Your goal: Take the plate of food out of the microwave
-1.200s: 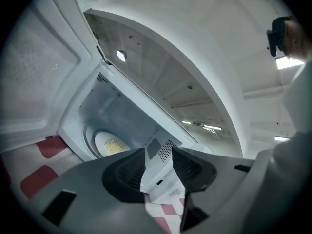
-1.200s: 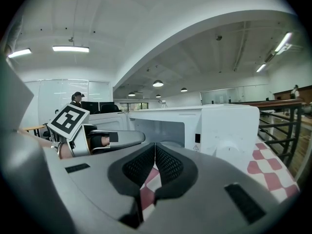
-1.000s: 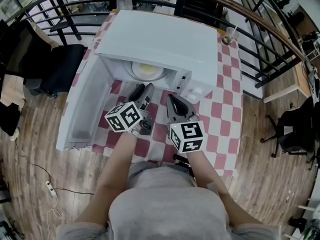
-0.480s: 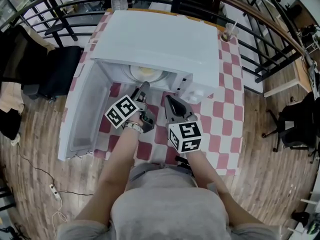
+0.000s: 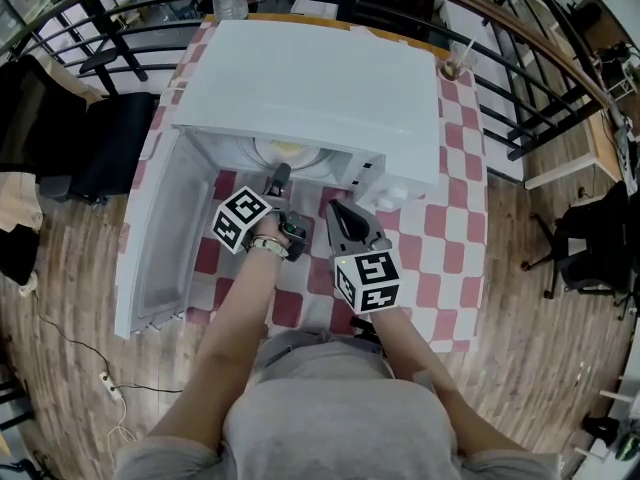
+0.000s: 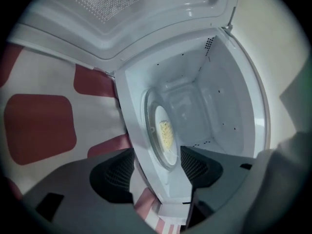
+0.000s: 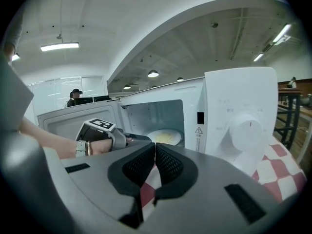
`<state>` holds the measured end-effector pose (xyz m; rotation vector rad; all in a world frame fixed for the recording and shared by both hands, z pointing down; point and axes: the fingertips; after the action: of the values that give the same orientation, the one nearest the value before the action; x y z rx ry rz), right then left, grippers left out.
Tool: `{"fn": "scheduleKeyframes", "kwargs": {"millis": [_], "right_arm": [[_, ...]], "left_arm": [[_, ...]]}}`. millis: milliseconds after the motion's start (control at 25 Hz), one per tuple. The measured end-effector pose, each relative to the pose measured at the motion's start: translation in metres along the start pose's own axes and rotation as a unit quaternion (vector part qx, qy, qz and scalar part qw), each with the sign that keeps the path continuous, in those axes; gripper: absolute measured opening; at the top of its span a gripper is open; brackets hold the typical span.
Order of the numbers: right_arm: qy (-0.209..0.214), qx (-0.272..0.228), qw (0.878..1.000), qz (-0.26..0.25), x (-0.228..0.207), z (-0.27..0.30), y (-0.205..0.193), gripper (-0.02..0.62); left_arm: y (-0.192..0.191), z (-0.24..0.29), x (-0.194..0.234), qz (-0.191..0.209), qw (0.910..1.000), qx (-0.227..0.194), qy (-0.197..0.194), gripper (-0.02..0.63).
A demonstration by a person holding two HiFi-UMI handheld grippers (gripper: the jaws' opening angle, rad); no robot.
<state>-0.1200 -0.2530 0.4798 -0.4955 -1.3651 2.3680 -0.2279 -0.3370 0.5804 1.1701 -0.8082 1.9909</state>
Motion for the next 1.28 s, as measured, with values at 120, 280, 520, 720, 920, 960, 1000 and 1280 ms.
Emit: {"fn": "scheduleKeyframes", "kwargs": {"millis": [120,280,520,720,920,960,1000,1280], "right_arm": [[0.001,0.008,1.0,0.002,-0.002,0.002,-0.006,0.026],[0.002,0.02,1.0,0.004,-0.005,0.003,-0.014,0.026],[0.007,0.031,1.0,0.001,-0.006,0.003,-0.019,0.026],[0.014,0.036,0.999,-0.004,-0.005,0.003,-0.022,0.026],[0.017,0.036,0.999,-0.01,-0.004,0.004,-0.022,0.026],[0.017,0.036,0.999,-0.009,-0.004,0.004,-0.022,0.026],[0.017,0.036,0.999,-0.009,-0.004,0.004,-0.022,0.026],[0.014,0.033,0.999,-0.009,-0.005,0.003,-0.02,0.026]], "left_arm": [[0.0,0.006,0.007,-0.01,0.9997,0.0,0.021,0.29],[0.004,0.012,0.014,-0.023,0.9982,-0.006,0.054,0.294],[0.011,0.021,0.021,-0.05,0.9934,-0.007,0.103,0.293],[0.011,0.029,0.028,-0.078,0.9891,-0.007,0.124,0.293],[0.012,0.035,0.029,-0.088,0.9879,-0.005,0.127,0.293],[0.011,0.035,0.029,-0.089,0.9878,-0.005,0.127,0.293],[0.011,0.035,0.029,-0.091,0.9877,-0.006,0.127,0.294],[0.012,0.034,0.026,-0.101,0.9881,-0.006,0.116,0.255]]}}
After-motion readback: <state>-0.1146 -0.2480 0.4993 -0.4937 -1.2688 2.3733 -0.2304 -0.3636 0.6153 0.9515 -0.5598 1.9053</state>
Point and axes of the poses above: the fingertips, and each gripper's own axes: z forward along the fingers, x to its left, y out of its top, and after that the axes turned 8 degrees about x, right-handed
